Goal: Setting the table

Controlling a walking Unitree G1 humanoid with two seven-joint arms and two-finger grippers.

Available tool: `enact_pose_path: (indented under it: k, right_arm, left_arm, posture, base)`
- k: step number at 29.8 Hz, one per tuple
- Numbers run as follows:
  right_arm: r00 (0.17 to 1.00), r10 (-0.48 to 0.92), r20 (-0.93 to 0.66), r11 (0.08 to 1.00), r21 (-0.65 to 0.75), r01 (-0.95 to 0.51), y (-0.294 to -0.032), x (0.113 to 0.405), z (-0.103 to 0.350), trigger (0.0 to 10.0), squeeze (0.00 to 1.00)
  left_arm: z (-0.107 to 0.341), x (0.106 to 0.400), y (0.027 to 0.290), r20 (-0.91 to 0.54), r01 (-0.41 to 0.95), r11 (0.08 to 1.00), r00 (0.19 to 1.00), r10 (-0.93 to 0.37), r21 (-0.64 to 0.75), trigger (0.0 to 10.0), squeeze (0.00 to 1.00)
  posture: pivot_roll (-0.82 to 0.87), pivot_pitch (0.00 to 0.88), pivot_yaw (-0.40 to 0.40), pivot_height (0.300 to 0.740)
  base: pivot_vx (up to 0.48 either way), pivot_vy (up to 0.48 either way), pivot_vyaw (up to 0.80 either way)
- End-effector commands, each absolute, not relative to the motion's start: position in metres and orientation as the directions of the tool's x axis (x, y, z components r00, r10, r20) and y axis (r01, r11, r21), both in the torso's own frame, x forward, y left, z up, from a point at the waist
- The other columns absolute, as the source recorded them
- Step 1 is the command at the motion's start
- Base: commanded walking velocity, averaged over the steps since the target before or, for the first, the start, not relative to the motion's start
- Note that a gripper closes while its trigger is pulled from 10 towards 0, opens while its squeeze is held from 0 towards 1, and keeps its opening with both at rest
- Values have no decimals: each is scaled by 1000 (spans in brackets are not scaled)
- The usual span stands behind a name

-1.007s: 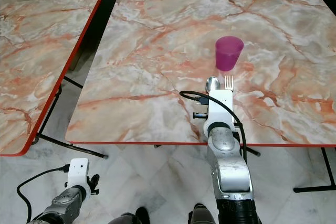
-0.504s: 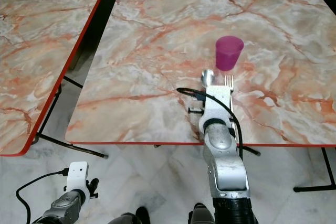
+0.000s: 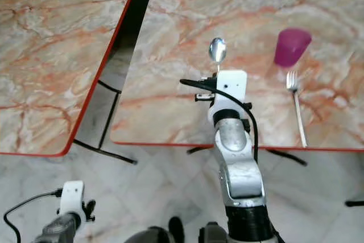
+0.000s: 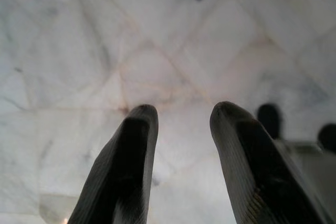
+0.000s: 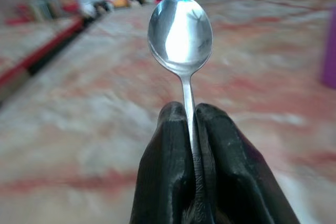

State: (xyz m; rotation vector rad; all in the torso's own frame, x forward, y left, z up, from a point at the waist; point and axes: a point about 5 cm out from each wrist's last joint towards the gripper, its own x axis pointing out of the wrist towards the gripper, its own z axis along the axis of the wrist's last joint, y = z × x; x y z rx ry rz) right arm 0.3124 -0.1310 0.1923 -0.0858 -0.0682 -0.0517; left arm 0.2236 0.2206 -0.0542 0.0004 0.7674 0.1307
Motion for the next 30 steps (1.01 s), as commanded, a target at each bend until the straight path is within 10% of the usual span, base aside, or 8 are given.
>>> enact_pose_path:
  k: [1, 30]
  right_arm:
    - [995, -30, 100, 996, -77, 38, -123, 311, 198, 10000, 0]
    - [993, -15, 120, 992, -124, 30, -127, 318, 200, 10000, 0]
  left_arm:
    - [-61, 209, 228, -724, -137, 989, 676, 137, 60, 10000, 0]
    - [-62, 215, 215, -733, -147, 988, 668, 131, 43, 10000, 0]
  posture:
    - [-154, 202, 131, 740]
    - [-186, 137, 83, 740]
  base:
    - [0, 480, 0]
    - [0, 480, 0]
